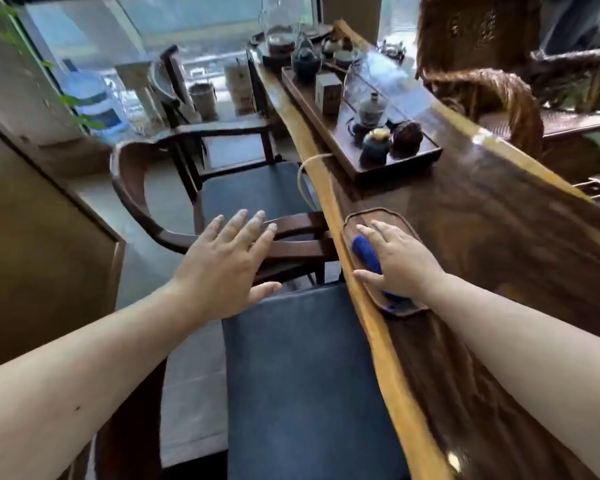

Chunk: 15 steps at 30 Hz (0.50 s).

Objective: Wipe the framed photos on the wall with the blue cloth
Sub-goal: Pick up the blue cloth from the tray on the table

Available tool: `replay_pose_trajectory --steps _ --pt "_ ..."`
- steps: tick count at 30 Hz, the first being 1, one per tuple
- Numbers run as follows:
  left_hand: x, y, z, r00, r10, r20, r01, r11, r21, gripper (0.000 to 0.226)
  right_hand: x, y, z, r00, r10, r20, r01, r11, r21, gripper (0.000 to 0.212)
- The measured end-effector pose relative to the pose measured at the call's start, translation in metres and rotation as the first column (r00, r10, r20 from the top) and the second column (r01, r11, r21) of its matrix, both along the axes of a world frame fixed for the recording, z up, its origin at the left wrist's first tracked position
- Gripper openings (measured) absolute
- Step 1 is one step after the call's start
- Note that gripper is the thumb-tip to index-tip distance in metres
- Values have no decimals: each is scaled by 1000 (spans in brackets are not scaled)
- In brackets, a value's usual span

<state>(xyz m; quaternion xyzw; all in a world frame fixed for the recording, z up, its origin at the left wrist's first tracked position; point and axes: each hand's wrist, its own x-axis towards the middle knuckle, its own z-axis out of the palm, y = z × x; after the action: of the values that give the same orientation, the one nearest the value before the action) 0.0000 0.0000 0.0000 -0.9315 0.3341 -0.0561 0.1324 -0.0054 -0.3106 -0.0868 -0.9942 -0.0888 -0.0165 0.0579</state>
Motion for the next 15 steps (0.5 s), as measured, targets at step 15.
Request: replay_pose_trajectory --steps 15 --pt "33 -30 -48 997 31 -72 -24 995 93 85 30 -28 -90 926 -289 -242 298 954 0 67"
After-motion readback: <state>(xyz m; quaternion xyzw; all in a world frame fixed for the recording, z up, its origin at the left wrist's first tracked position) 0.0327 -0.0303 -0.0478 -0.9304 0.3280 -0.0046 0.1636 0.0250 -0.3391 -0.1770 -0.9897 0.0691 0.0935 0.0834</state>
